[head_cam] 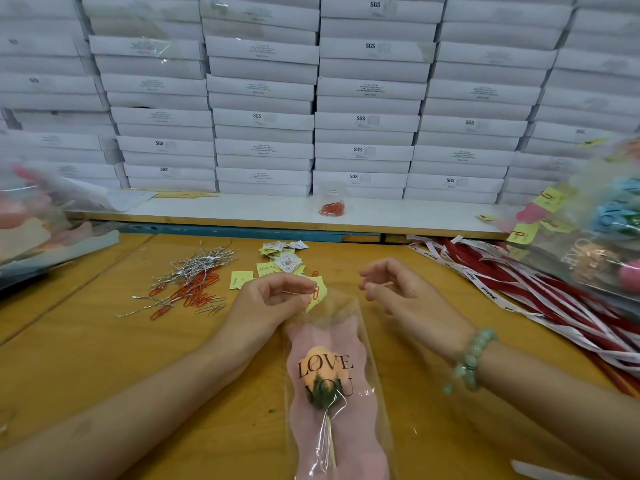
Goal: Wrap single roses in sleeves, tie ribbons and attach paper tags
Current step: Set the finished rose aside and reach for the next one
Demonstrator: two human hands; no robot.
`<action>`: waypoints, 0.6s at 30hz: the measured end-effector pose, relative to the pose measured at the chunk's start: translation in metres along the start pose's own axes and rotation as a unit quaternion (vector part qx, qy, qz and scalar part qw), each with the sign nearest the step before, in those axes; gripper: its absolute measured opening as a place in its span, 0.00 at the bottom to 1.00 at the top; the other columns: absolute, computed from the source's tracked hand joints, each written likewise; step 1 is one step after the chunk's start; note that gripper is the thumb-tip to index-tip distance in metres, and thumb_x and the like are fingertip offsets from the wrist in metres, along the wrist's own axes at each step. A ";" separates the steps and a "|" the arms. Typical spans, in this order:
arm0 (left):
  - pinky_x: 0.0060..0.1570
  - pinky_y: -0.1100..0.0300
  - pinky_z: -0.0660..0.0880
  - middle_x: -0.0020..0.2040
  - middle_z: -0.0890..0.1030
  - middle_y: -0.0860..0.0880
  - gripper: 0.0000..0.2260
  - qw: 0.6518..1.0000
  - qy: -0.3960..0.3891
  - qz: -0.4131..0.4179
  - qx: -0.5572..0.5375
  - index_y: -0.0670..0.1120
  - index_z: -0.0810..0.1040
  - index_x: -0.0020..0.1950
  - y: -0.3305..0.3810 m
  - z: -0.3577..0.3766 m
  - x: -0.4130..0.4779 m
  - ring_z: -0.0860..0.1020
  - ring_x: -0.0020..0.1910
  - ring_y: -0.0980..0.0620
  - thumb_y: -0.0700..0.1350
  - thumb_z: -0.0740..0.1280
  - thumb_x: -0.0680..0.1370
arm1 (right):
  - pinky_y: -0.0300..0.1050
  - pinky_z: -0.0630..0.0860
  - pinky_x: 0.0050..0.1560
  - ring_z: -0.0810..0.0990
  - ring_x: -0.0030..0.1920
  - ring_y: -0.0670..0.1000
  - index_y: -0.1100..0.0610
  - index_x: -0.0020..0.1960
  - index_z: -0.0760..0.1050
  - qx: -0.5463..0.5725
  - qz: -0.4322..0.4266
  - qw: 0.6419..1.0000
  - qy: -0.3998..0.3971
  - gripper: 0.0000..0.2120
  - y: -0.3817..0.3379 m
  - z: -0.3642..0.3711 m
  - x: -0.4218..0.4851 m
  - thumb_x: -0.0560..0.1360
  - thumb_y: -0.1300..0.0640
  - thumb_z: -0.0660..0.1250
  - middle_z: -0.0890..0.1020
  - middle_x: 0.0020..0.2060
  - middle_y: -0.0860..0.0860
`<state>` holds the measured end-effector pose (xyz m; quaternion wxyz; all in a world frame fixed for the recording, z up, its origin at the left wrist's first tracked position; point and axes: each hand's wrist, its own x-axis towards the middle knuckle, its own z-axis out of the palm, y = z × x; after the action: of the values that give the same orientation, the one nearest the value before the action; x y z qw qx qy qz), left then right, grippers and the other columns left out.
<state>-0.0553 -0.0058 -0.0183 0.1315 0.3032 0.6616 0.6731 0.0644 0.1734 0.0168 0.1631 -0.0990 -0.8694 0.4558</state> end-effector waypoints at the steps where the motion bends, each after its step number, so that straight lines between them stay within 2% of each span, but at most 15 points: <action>1: 0.45 0.69 0.77 0.49 0.85 0.51 0.09 1.000 0.000 -0.002 -0.001 0.46 0.84 0.50 0.000 0.000 0.000 0.83 0.49 0.54 0.35 0.71 0.74 | 0.39 0.75 0.46 0.79 0.48 0.46 0.47 0.56 0.71 -0.033 -0.001 0.999 -0.011 0.06 -0.004 -0.005 -0.006 0.79 0.53 0.62 0.78 0.51 0.45; 4: 0.43 0.69 0.77 0.48 0.86 0.50 0.10 1.000 0.002 -0.004 0.004 0.47 0.85 0.49 0.001 0.001 -0.001 0.83 0.47 0.54 0.34 0.72 0.73 | 0.38 0.73 0.38 0.78 0.36 0.42 0.46 0.53 0.69 -0.144 -0.003 0.987 -0.075 0.05 -0.013 -0.018 -0.024 0.78 0.48 0.62 0.79 0.43 0.45; 8: 0.41 0.70 0.77 0.45 0.85 0.50 0.12 1.000 0.005 -0.008 0.009 0.49 0.86 0.48 0.001 0.001 0.000 0.83 0.43 0.57 0.33 0.72 0.72 | 0.37 0.72 0.37 0.76 0.34 0.39 0.43 0.52 0.70 -0.205 0.017 0.967 -0.149 0.06 -0.018 -0.022 -0.045 0.77 0.44 0.62 0.80 0.40 0.45; 11: 0.41 0.70 0.76 0.45 0.86 0.51 0.11 1.000 -0.001 -0.011 0.015 0.48 0.86 0.48 0.001 0.000 -0.001 0.83 0.44 0.57 0.33 0.72 0.73 | 0.38 0.73 0.35 0.76 0.31 0.40 0.47 0.49 0.73 -0.189 0.046 0.964 -0.184 0.06 -0.025 -0.024 -0.057 0.78 0.45 0.62 0.82 0.37 0.47; 15: 0.39 0.70 0.76 0.44 0.86 0.50 0.08 1.000 -0.006 -0.016 0.016 0.46 0.87 0.47 0.001 0.000 -0.002 0.83 0.43 0.58 0.34 0.72 0.73 | 0.33 0.71 0.33 0.77 0.28 0.43 0.56 0.42 0.78 -0.135 0.134 0.941 -0.281 0.18 -0.037 -0.026 -0.076 0.78 0.43 0.60 0.83 0.32 0.49; 18: 0.39 0.69 0.76 0.42 0.86 0.50 0.07 1.000 -0.009 -0.015 0.020 0.47 0.87 0.46 0.002 0.001 -0.003 0.83 0.42 0.58 0.36 0.72 0.73 | 0.35 0.68 0.35 0.73 0.28 0.39 0.50 0.38 0.80 -0.139 0.162 0.931 -0.297 0.21 -0.040 -0.021 -0.090 0.70 0.33 0.63 0.79 0.28 0.44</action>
<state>-0.0520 -0.0067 -0.0172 0.1412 0.3020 0.6779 0.6552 0.1552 0.1377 0.0435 -0.1943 -0.1199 -0.9050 0.3590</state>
